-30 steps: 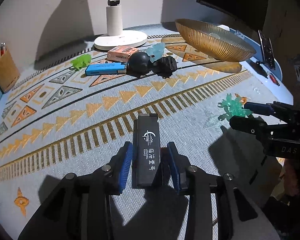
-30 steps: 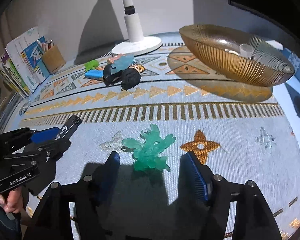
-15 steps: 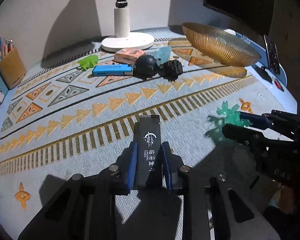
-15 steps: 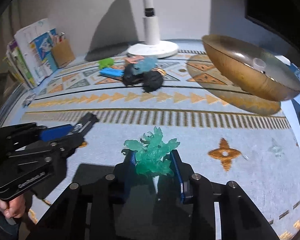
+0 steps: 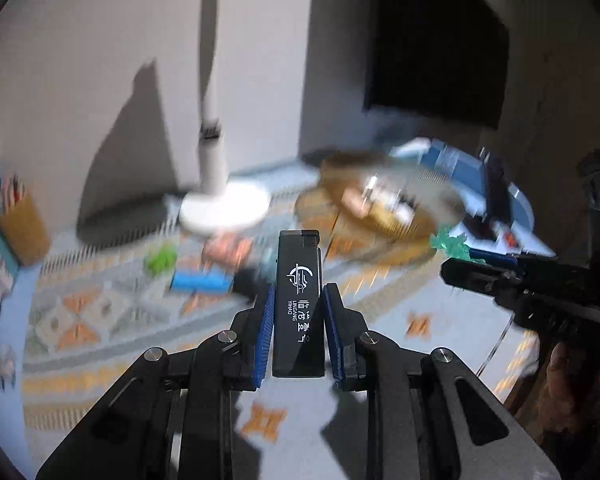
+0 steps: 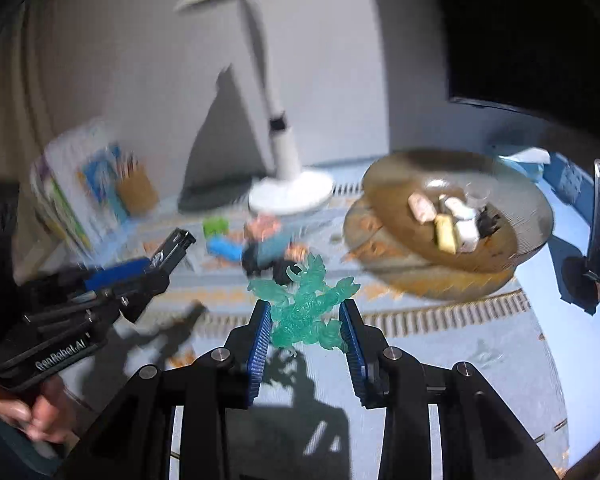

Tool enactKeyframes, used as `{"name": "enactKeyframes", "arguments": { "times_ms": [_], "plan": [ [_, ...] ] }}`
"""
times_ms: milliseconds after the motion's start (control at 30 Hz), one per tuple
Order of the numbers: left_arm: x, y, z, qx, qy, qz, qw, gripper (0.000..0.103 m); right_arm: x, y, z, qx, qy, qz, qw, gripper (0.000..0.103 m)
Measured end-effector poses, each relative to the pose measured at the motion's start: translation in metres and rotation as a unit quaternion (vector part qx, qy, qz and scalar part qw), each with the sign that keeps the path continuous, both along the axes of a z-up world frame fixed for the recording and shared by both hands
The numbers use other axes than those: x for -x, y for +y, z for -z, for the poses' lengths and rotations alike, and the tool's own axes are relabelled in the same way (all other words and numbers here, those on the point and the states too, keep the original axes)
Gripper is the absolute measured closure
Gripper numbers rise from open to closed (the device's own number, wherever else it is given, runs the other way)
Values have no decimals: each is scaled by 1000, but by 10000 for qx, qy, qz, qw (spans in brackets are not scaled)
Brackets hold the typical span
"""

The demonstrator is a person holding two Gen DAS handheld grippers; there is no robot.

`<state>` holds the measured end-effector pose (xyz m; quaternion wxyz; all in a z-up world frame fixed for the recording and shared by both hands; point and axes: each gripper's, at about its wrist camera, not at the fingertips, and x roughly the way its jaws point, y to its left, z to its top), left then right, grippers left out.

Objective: Organize rigid objects
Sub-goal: 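Carry the black USB stick and green figure over the amber bowl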

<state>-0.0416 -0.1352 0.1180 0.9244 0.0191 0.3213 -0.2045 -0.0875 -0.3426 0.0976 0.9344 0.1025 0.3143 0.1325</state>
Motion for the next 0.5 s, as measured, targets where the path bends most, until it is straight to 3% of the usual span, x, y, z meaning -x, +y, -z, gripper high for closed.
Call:
{"name": "enactKeyframes", "arguments": {
  "times_ms": [133, 267, 367, 500],
  "plan": [
    [-24, -24, -43, 314, -319, 206, 9988, 82, -6, -53, -55, -84, -506, 675, 9964, 69],
    [-52, -56, -76, 533, -581, 383, 9962, 82, -14, -90, -95, 285, -1011, 1429, 9842, 69],
    [-77, -82, -83, 673, -567, 509, 9948, 82, -29, -106, -102, 492, -1053, 1821, 9764, 69],
    [-111, -114, -63, 721, -226, 528, 9957, 82, -61, -115, -83, 768, -710, 2084, 9724, 69]
  ]
}}
